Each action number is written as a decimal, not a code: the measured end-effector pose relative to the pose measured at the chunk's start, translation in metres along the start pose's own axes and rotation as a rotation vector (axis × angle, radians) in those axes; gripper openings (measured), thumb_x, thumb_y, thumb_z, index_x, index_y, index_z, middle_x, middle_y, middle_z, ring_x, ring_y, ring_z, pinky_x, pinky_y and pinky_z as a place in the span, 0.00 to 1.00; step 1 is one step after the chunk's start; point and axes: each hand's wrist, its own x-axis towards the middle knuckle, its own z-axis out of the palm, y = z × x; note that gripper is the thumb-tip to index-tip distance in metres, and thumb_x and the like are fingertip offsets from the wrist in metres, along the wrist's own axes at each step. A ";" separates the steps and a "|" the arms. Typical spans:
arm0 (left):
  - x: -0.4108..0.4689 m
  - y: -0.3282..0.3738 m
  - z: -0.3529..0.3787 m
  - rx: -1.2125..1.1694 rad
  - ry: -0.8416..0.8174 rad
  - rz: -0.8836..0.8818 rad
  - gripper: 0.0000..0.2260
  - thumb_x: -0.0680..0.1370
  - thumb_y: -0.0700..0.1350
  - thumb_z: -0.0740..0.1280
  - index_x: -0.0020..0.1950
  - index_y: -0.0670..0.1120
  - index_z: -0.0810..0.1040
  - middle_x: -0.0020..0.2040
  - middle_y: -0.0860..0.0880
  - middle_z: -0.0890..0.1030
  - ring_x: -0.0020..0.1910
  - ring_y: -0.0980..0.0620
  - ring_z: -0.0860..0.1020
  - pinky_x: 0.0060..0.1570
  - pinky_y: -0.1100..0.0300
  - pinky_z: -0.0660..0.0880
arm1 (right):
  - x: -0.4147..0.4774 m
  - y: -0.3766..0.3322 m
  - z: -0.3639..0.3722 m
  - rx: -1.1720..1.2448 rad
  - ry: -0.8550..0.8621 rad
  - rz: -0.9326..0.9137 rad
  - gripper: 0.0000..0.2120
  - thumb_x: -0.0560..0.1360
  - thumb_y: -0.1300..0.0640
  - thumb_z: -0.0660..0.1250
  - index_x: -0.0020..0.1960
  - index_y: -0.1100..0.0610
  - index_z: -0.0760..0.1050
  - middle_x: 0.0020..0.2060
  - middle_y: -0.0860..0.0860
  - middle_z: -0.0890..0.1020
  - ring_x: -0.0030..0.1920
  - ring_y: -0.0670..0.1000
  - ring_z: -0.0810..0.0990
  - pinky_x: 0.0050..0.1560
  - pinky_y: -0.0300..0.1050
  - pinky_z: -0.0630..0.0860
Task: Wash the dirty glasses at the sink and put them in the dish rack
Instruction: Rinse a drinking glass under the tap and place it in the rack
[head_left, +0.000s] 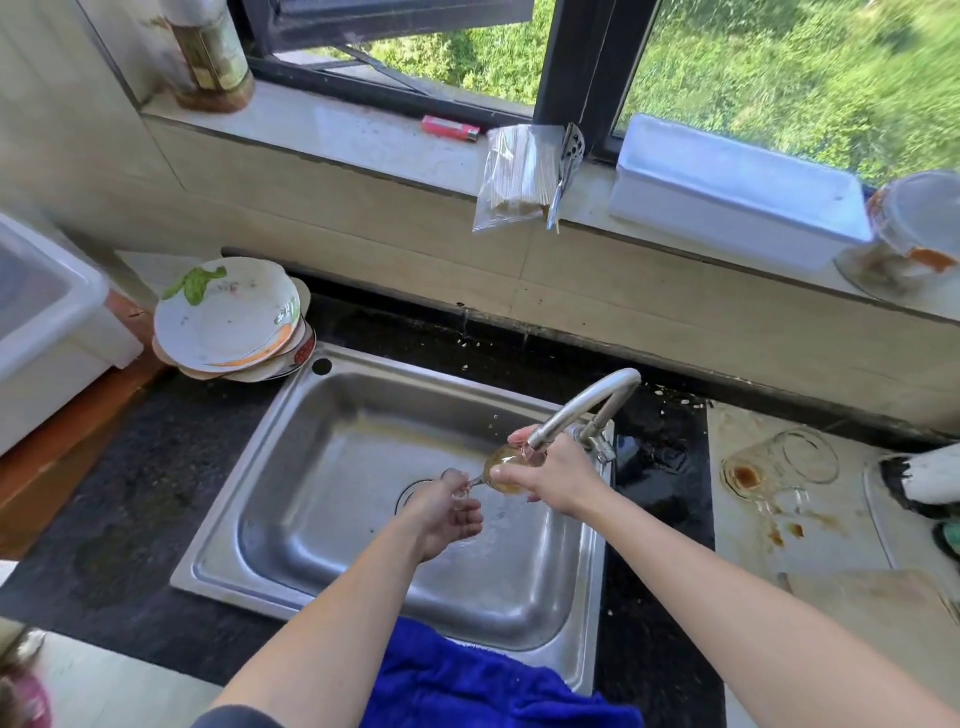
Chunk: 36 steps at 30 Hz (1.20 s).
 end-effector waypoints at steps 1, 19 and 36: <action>0.000 0.001 0.004 -0.064 0.016 0.045 0.03 0.82 0.42 0.60 0.53 0.43 0.71 0.40 0.41 0.75 0.33 0.46 0.73 0.32 0.56 0.74 | -0.001 -0.001 0.001 -0.011 0.025 0.013 0.22 0.64 0.46 0.79 0.53 0.50 0.75 0.45 0.49 0.81 0.46 0.49 0.82 0.43 0.49 0.83; -0.017 0.005 -0.001 0.163 0.070 0.008 0.10 0.81 0.51 0.61 0.52 0.43 0.73 0.36 0.40 0.79 0.25 0.49 0.70 0.25 0.63 0.67 | -0.009 -0.011 -0.003 0.090 -0.073 -0.011 0.24 0.66 0.58 0.79 0.58 0.50 0.75 0.51 0.50 0.79 0.49 0.49 0.80 0.38 0.40 0.80; -0.017 0.006 -0.006 0.124 0.035 0.034 0.07 0.82 0.48 0.61 0.55 0.45 0.71 0.37 0.40 0.77 0.24 0.51 0.68 0.21 0.65 0.64 | -0.011 -0.011 0.001 0.081 -0.057 -0.051 0.26 0.64 0.57 0.81 0.59 0.50 0.75 0.47 0.49 0.81 0.48 0.47 0.81 0.47 0.41 0.78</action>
